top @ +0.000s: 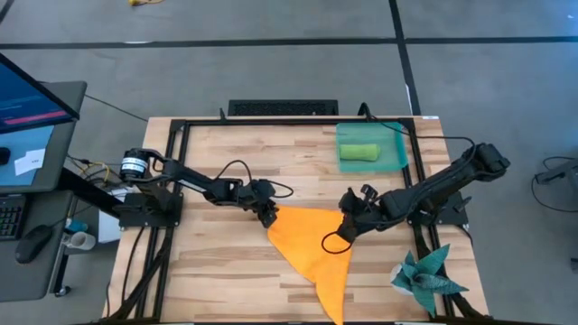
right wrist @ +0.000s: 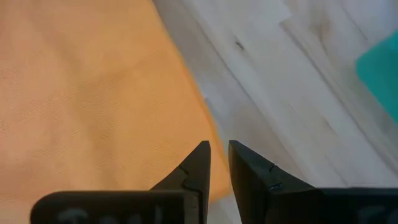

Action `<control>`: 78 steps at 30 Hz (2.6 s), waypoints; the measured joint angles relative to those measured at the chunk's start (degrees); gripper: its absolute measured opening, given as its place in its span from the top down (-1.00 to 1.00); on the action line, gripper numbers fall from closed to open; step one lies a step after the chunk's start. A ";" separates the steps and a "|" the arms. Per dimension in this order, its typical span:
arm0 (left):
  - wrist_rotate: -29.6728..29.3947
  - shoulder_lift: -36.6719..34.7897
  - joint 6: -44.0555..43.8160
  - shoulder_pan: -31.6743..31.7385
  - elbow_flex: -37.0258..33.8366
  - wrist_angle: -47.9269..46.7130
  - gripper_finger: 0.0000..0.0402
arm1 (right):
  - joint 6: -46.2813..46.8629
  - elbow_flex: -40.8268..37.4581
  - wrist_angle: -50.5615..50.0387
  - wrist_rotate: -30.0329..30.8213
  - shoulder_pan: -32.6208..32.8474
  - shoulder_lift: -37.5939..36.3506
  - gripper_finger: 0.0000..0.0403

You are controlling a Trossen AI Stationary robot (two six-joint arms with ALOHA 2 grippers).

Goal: Roll microfiber towels into tight, uniform cylinder then place into a basket
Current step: Fold the orange microfiber towel

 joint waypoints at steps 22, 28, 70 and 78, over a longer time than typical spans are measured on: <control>4.45 -2.23 7.60 -0.63 -0.19 -4.02 0.99 | 17.05 -1.89 -10.17 0.31 -0.79 0.02 0.60; 0.15 -4.33 7.59 -0.98 -0.25 -7.70 0.99 | 15.46 -2.01 -7.89 0.59 -1.89 0.02 0.60; -0.77 -4.39 7.52 -0.98 -0.14 -8.66 1.00 | -2.05 -5.68 10.12 -7.94 -5.97 8.83 0.10; -0.75 -4.42 7.52 -0.98 -0.14 -8.66 1.00 | -4.43 -5.13 10.55 -10.07 -9.78 11.81 0.17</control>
